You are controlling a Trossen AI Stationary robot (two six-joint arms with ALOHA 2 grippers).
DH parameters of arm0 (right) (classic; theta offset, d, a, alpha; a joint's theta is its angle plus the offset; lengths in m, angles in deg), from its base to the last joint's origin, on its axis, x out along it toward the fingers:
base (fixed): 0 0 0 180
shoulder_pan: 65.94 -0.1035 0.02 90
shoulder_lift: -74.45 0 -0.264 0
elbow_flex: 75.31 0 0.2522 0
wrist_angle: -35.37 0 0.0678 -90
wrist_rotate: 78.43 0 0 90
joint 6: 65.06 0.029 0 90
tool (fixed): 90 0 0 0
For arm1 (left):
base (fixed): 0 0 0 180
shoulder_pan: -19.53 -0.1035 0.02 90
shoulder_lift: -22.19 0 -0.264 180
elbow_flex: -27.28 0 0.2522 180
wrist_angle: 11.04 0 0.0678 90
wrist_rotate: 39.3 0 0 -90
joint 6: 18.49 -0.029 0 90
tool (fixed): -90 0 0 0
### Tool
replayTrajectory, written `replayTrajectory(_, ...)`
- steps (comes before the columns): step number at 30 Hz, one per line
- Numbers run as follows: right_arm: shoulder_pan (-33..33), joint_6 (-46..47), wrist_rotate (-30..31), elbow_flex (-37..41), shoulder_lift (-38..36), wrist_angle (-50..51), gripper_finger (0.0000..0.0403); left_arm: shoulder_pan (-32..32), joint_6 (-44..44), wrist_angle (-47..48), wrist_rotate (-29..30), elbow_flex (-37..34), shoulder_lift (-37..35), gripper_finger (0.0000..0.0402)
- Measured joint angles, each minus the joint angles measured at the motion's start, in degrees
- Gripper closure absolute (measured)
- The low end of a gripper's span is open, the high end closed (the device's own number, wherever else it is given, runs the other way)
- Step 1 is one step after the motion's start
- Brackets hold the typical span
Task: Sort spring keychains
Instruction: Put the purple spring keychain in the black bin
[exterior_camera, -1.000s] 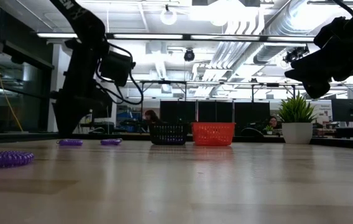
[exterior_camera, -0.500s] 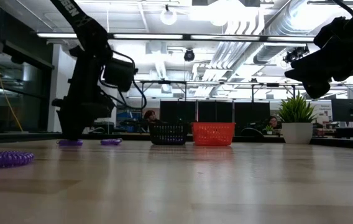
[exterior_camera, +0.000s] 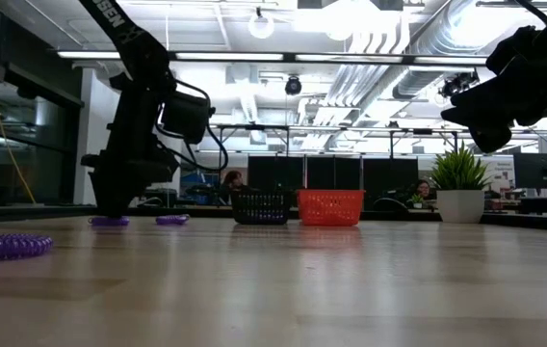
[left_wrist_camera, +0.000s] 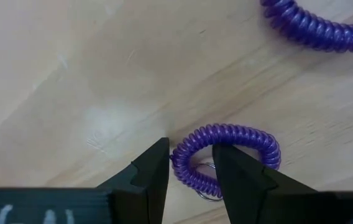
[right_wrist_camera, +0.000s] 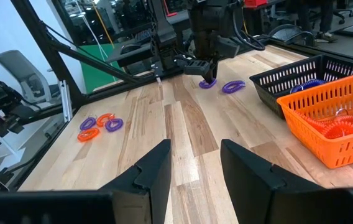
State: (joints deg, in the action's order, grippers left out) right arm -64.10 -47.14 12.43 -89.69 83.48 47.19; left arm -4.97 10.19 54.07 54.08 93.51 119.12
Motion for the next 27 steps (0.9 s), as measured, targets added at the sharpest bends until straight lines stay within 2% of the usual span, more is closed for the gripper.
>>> replayTrajectory(14, 0.01, 0.0, 0.0, 0.0, 0.0, 0.0, 0.0269, 0.12, 1.19, -0.14, -0.32, -0.11, 0.09, 0.0279)
replayTrajectory(17, 0.01, 0.01, 0.0, 0.0, 0.0, 0.0, 0.0269, 0.12, 1.27, -0.28, -1.13, -0.13, 0.11, 0.03)
replayTrajectory(24, -0.01, 0.01, 0.0, 0.0, 0.0, 0.01, 0.0269, 0.16, 1.34, -0.39, -1.78, -0.13, 0.13, 0.0379)
replayTrajectory(27, 0.01, 0.0, 0.0, 0.0, 0.0, 0.0, 0.0269, 0.14, 1.34, -0.34, -2.37, 0.2, -0.49, 0.0394)
